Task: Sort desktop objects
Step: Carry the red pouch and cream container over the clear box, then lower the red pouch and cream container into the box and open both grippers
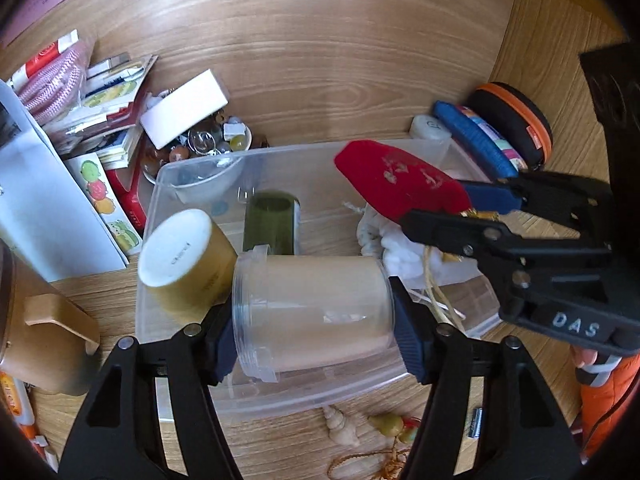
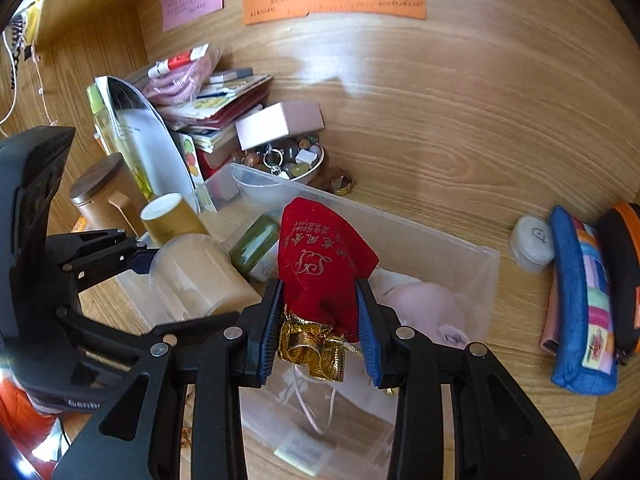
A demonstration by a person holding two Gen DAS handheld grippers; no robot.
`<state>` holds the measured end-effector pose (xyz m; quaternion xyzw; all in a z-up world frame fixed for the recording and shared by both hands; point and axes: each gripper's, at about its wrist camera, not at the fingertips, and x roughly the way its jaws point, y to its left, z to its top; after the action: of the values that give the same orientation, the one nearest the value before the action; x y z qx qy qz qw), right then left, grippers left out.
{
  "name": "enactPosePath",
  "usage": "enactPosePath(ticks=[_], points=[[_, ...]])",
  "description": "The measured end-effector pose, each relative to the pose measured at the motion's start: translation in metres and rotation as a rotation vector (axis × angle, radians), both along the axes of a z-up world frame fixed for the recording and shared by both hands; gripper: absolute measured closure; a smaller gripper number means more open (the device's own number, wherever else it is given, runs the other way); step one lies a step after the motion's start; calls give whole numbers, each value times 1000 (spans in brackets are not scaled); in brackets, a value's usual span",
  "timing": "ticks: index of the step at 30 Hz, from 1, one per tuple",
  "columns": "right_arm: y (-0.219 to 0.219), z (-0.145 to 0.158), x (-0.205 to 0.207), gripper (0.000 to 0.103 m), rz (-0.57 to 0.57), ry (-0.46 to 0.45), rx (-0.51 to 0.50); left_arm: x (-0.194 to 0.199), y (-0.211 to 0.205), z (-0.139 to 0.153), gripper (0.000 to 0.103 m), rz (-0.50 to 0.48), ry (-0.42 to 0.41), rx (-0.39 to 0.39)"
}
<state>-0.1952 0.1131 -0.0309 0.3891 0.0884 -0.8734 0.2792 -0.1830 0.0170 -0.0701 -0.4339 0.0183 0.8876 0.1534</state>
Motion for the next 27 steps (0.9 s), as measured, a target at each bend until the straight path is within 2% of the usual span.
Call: enactPosePath(ticks=[5,11,17,22,27], points=[[-8,-8,-16,71,19,-28,44,1,2,-5,38,-9,2,-26],[-11,-15,-26,70,28,-60,46,3,-1,-5,38,-23,3,-20],[-21,-17,-28,65,38,-68,70,3,1,-6,38,-24,11,-28],[-21,-16,-28,60,44,-76,55,9,4,-2,38,-22,55,-69],[-20,-14,-26,53,37,-76,50,6,-2,-3,36,-15,32,-40]])
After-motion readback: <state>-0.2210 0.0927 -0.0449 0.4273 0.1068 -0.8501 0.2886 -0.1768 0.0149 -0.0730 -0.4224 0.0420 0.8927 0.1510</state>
